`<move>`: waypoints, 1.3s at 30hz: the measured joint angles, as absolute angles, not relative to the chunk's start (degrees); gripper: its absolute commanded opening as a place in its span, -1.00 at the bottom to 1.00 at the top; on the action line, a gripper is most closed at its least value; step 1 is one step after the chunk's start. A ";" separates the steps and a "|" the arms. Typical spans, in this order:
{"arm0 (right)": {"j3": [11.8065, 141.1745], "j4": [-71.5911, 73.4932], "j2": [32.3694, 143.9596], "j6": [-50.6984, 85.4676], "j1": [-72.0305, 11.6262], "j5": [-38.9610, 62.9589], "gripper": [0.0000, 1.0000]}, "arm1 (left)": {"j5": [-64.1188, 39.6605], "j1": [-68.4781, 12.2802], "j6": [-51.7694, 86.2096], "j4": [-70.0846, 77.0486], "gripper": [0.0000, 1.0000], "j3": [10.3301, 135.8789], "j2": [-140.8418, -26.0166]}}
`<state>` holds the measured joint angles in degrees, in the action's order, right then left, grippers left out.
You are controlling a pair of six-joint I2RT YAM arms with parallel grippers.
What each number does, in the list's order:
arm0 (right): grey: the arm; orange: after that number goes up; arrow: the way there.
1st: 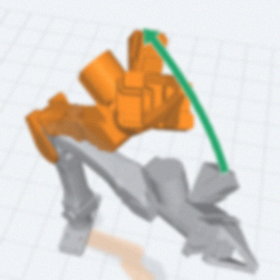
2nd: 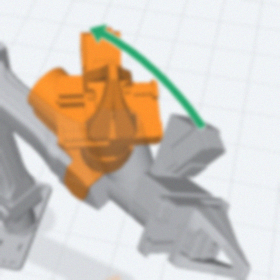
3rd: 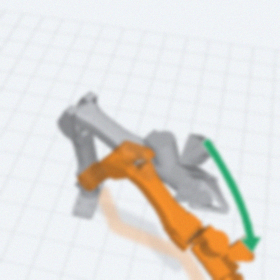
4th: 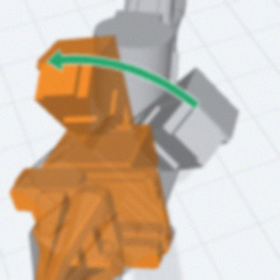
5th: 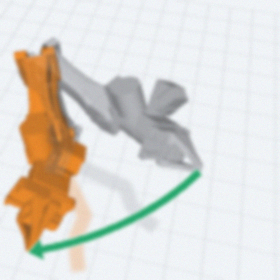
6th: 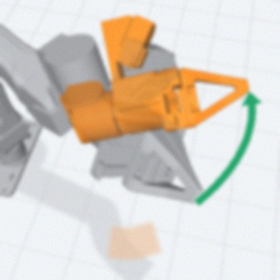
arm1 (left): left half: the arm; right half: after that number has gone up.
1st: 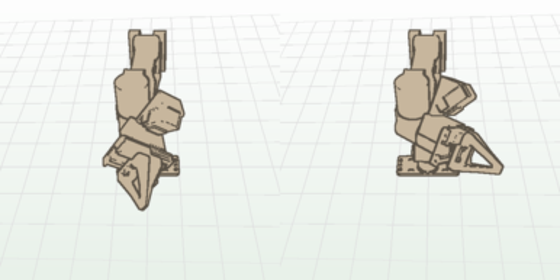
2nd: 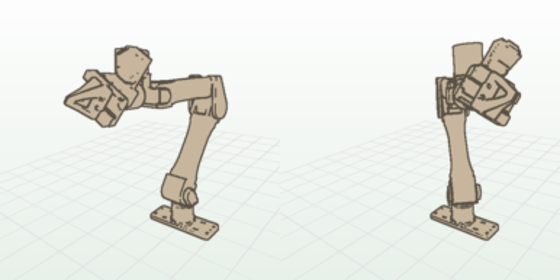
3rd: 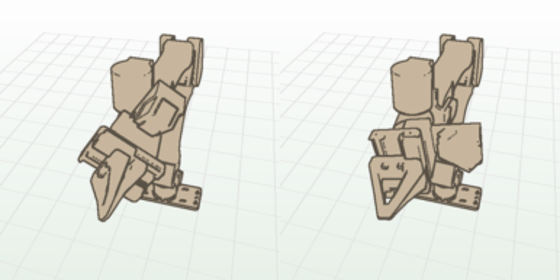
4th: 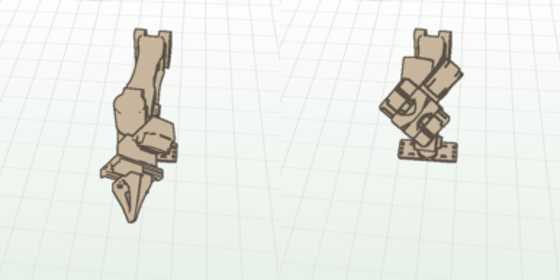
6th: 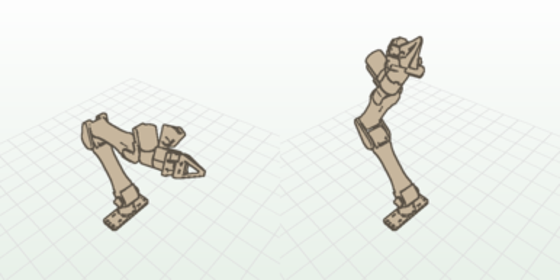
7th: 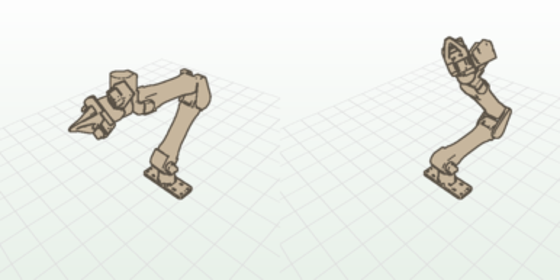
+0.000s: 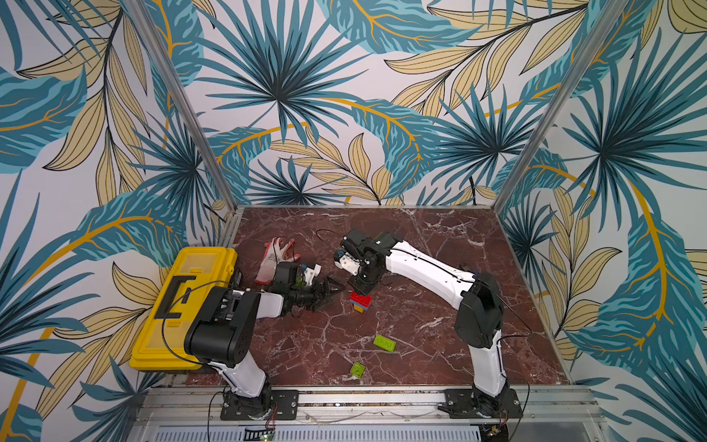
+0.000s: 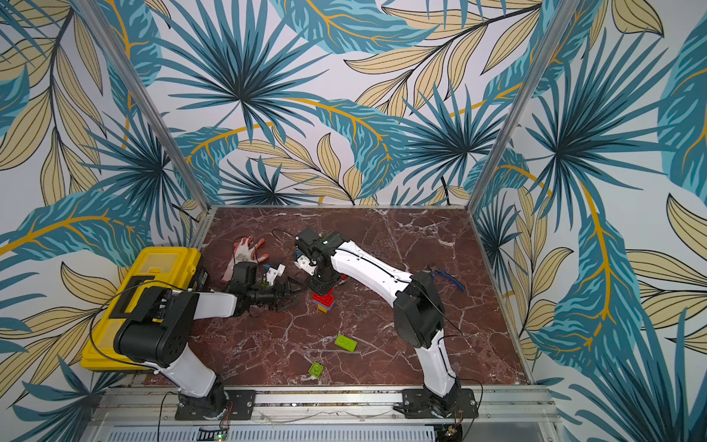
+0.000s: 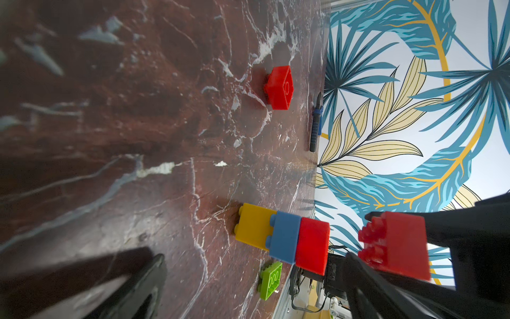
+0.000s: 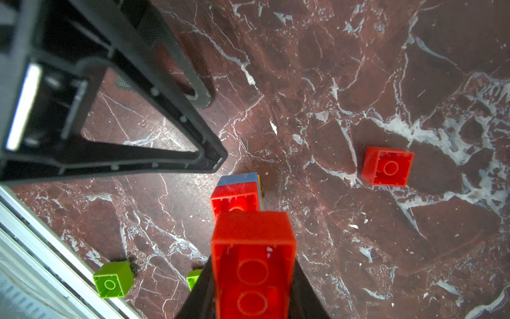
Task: Assemble a carrot with lego
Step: Assemble the lego brick with the lego brick.
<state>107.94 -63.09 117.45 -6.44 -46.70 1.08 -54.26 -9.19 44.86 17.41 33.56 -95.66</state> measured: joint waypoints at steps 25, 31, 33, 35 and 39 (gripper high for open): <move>108.16 -65.89 120.46 -7.75 -48.05 -0.05 -0.68 | -54.26 -9.10 45.45 17.41 0.99 33.56 -95.81; 108.33 -65.82 120.97 -7.97 -48.03 -0.08 -0.68 | -54.26 -9.10 45.45 17.41 0.99 33.56 -95.81; 108.33 -65.65 120.99 -7.97 -48.03 -0.03 -0.68 | -54.28 -9.10 45.45 17.41 0.99 33.56 -95.92; 108.33 -65.63 120.99 -7.97 -47.99 -0.01 -0.68 | -54.26 -9.10 45.45 17.41 0.99 33.56 -96.03; 108.33 -65.56 121.05 -7.97 -47.99 0.01 -0.68 | -54.30 -9.10 45.45 17.41 0.99 33.56 -96.05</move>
<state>108.33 -65.56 121.05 -7.97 -47.99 0.01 -54.30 -9.10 45.45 17.41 33.56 -96.05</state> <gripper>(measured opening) 0.328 0.995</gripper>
